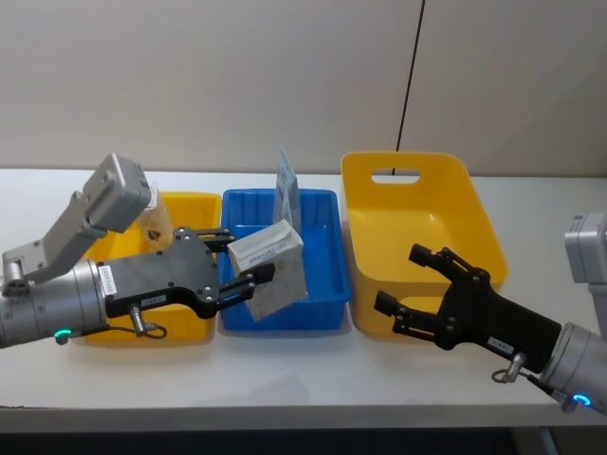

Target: Bimanual collaborative sorting of washing and personal care products

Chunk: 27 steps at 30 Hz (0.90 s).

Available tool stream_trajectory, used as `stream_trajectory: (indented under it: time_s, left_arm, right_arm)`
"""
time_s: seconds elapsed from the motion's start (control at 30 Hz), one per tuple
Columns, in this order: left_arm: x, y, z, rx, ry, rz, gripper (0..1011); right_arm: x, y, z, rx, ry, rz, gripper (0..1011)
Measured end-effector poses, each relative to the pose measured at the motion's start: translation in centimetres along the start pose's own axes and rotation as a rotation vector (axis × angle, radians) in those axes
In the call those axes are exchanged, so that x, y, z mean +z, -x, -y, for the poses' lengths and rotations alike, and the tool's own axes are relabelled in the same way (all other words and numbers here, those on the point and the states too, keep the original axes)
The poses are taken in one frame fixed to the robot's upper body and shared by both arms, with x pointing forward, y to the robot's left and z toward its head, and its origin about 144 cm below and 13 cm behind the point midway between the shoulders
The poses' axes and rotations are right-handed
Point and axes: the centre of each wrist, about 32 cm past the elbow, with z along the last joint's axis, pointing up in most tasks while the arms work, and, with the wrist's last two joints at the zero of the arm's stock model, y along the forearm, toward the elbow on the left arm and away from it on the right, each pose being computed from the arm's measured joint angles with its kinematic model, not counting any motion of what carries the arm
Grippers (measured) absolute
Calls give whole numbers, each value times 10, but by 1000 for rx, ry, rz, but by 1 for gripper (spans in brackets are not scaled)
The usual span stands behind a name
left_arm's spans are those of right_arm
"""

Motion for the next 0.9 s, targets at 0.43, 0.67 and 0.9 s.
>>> stream_trajectory:
  time_s: [0.43,0.67,0.9]
  left_arm:
    - [3,-6,-3,-38,6,16,414]
    - [7,-10,-7,-69,18,24,414]
    - [13,-14,-10,-106,32,30,414]
  right_arm:
    - [-1,-4,-2,44,-4,4,1002]
    - [-1,-5,-4,56,-4,3,1002]
    - [-3,-6,-6,68,-5,-2,1002]
